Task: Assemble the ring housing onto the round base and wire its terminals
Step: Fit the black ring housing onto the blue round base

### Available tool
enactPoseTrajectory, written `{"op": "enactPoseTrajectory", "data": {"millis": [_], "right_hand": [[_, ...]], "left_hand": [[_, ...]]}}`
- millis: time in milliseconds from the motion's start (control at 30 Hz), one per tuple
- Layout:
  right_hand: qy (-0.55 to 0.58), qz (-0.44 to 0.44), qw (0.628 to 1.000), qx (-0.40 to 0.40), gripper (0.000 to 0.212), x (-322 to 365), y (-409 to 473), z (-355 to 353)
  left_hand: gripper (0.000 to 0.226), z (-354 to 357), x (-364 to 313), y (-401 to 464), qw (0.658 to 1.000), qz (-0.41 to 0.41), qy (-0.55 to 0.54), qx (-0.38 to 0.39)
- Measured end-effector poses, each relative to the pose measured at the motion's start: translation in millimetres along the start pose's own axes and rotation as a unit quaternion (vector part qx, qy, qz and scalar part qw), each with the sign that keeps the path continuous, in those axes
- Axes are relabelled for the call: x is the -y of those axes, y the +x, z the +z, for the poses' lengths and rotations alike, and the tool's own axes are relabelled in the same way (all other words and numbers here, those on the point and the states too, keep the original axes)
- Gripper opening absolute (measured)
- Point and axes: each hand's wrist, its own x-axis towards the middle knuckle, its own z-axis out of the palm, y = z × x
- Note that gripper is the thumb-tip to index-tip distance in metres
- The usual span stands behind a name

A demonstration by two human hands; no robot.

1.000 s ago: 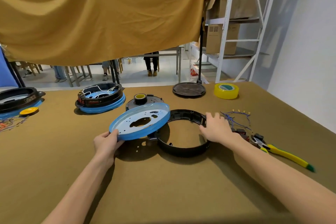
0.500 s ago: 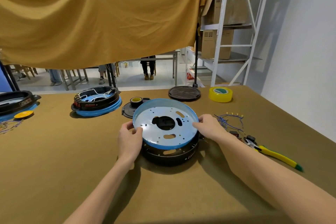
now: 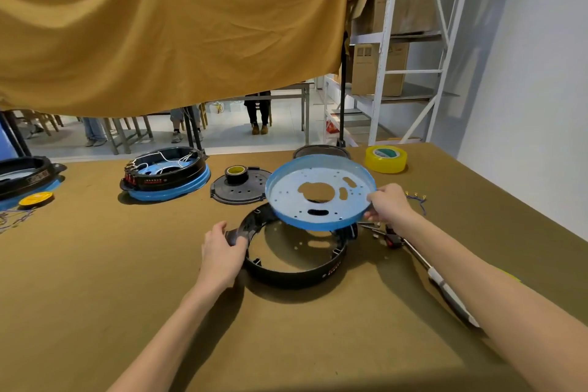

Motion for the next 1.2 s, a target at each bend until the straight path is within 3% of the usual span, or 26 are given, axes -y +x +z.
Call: {"op": "enactPoseTrajectory", "data": {"millis": [200, 333, 533, 667, 800, 933, 1000, 1133, 1200], "right_hand": [[0.202, 0.052, 0.978, -0.008, 0.017, -5.6, -2.7, -6.4], [0.205, 0.049, 0.978, -0.005, 0.02, -9.0, -2.8, -4.6], [0.188, 0.041, 0.981, 0.015, 0.016, -10.2, -7.6, 0.0], [0.19, 0.049, 0.98, 0.042, 0.017, -14.7, -16.7, 7.7], [0.178, 0.024, 0.981, 0.073, 0.026, -21.5, -25.7, 12.3], [0.162, -0.031, 0.982, 0.088, 0.039, -23.2, -33.3, 12.6], [0.156, -0.069, 0.98, 0.099, 0.045, -22.8, -36.7, 11.8], [0.156, -0.14, 0.97, 0.123, 0.048, -21.7, -43.5, 12.4], [0.153, -0.18, 0.963, 0.13, 0.043, -24.2, -48.3, 9.5]], "left_hand": [[0.051, 2.7, 1.9, 5.9, 0.999, -0.028, 0.012, 0.01], [0.01, -4.2, 4.6, 8.4, 1.0, -0.016, 0.007, -0.018], [0.017, -32.5, 22.9, 13.4, 0.993, -0.005, 0.021, -0.115], [0.022, -43.8, 40.0, 13.6, 0.985, -0.056, 0.013, -0.162], [0.026, -57.0, 45.7, 13.5, 0.984, -0.066, 0.001, -0.168], [0.046, -72.1, 34.6, 14.7, 0.971, -0.06, 0.05, -0.224], [0.042, -65.8, 17.7, 8.0, 0.982, 0.034, 0.006, -0.184], [0.076, -30.1, -33.0, -9.3, 0.986, 0.131, -0.08, 0.059], [0.067, -17.9, -47.0, -12.1, 0.978, 0.161, -0.113, 0.069]]}}
